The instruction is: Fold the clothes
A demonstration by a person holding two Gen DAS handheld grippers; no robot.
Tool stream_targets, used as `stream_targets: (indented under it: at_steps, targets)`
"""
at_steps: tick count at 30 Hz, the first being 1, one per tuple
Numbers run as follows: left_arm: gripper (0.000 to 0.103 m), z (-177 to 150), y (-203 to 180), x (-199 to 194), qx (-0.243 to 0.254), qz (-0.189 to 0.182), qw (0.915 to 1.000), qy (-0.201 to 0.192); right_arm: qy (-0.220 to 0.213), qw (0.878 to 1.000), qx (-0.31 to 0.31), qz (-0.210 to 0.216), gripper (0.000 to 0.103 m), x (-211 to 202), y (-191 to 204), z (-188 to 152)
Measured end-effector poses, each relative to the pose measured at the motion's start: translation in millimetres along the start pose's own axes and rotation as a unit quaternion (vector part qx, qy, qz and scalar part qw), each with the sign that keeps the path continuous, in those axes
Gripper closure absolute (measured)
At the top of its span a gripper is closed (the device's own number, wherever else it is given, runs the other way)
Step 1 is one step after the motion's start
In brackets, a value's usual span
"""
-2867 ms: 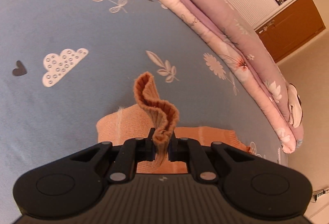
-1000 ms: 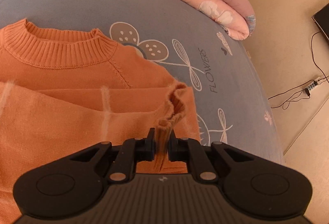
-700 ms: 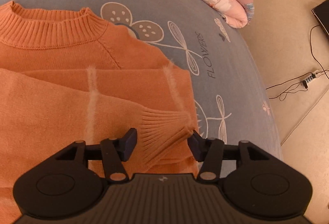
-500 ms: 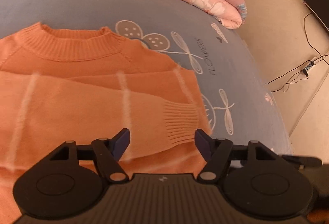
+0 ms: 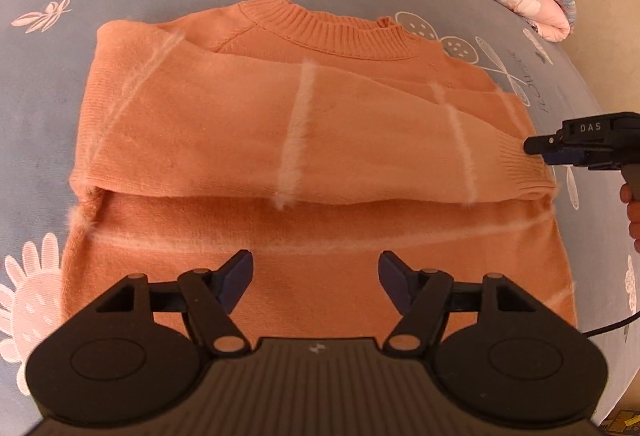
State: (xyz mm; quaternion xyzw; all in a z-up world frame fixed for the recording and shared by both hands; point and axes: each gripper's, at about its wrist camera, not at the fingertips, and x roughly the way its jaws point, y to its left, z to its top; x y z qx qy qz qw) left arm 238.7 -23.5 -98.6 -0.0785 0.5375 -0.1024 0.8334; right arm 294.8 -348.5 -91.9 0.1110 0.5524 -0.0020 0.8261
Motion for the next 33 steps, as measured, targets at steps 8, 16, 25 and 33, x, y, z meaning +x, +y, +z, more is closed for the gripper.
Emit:
stream_targets:
  at_steps: [8, 16, 25, 33]
  targets:
    - [0.034, 8.1, 35.1, 8.1, -0.031, 0.029, 0.9991, -0.003, 0.007, 1.0, -0.022, 0.005, 0.084, 4.7, 14.2, -1.3]
    - [0.034, 7.3, 43.2, 5.2, -0.026, 0.045, 0.9987, -0.005, -0.018, 0.999, -0.044, -0.015, 0.086, -8.3, 22.7, 3.1]
    - [0.032, 7.5, 64.8, -15.0, -0.022, 0.046, 0.9981, -0.036, -0.065, 0.993, -0.091, -0.031, 0.076, -38.9, 76.9, -12.4]
    - [0.052, 0.3, 97.8, -8.0, -0.071, 0.069, 0.9926, -0.07, -0.04, 0.985, -0.162, 0.047, 0.075, -26.5, 165.8, -34.8]
